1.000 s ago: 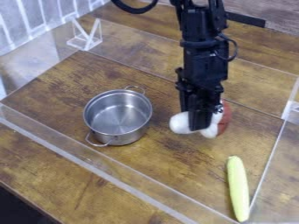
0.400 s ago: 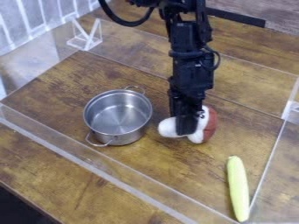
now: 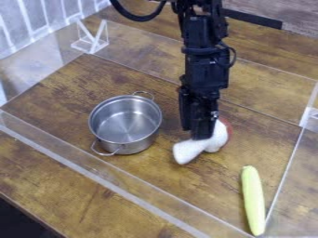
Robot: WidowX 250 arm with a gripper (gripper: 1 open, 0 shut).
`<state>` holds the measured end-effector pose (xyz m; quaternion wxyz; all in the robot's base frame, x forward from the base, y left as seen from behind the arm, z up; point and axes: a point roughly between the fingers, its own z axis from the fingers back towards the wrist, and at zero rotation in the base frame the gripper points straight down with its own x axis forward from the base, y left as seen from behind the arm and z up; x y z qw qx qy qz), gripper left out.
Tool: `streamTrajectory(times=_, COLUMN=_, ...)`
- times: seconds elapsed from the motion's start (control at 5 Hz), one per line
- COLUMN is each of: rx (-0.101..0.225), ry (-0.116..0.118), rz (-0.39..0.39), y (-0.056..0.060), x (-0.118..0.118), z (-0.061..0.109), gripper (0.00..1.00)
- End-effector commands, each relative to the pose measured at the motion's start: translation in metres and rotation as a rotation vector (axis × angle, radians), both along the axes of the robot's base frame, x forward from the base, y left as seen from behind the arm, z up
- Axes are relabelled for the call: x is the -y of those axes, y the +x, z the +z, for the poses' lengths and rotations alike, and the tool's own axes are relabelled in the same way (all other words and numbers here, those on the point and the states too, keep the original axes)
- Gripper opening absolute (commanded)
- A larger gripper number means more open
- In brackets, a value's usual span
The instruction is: Remove the mushroom from the silver pot and put it on the table
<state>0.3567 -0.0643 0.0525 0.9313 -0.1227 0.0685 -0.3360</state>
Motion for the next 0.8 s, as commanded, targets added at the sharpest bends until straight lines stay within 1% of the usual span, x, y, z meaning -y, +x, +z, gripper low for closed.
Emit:
streamTrajectory(times=0.0, rx=0.078, ry=0.005, rz=0.023, y=-0.001, x=-0.002, z=0.029, gripper=1.00)
streamTrajectory(times=0.2, rx=0.084, ry=0.016, rz=0.008, y=0.002, x=0.004, z=0.033, gripper=0.00)
streamTrajectory(times=0.4, rx=0.089, ry=0.024, rz=-0.013, y=0.005, x=0.009, z=0.034, gripper=0.00)
streamTrajectory(times=0.6, rx=0.090, ry=0.026, rz=-0.035, y=0.008, x=0.014, z=0.029, gripper=1.00)
